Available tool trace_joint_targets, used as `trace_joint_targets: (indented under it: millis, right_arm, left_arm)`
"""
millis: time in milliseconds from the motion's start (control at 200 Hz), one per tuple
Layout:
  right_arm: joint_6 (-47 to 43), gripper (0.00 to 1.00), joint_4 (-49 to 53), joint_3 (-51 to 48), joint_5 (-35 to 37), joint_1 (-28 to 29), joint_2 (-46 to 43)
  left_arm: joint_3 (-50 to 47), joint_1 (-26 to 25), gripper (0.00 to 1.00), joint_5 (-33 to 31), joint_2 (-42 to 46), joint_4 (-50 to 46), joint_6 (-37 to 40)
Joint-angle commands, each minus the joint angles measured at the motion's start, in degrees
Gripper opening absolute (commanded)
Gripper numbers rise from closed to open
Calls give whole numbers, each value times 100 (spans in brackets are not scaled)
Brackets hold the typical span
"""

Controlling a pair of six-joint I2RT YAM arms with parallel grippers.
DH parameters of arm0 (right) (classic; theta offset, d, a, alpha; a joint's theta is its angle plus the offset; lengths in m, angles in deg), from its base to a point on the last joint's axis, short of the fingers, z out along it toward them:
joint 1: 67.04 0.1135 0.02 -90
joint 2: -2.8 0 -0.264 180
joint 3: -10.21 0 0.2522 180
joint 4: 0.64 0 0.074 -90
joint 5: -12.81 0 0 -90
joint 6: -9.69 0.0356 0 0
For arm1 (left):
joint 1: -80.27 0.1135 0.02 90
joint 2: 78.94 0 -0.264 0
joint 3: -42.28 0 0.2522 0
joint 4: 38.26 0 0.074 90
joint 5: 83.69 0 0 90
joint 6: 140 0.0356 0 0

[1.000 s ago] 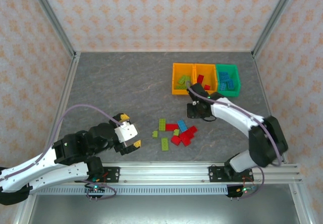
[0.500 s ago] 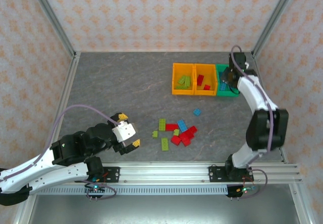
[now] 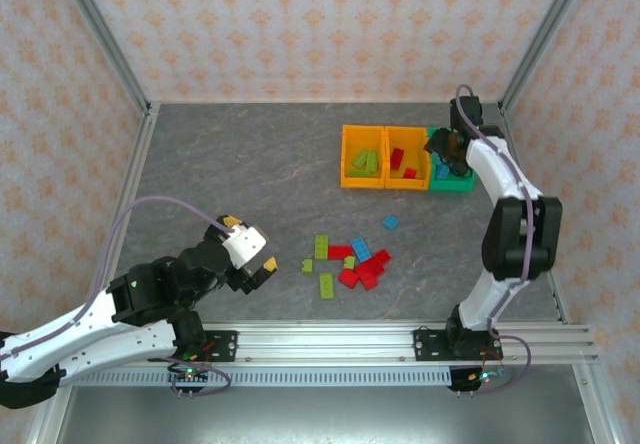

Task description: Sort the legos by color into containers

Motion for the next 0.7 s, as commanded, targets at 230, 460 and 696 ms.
trace_joint_targets:
  millis: [230, 460, 696]
  right_arm:
    - [-442, 79, 761, -1327, -1173, 2487, -2404]
    - [-118, 92, 962, -1753, -1253, 4036, -2796]
    - [176, 94, 882, -2069, -1241, 4152, -3132]
  left_arm:
    - [446, 1116, 100, -165, -842, 160, -3084]
    - [616, 1476, 100, 646, -2522, 431, -4425]
    - [495, 1370, 84, 2081, -4080, 1468, -5220]
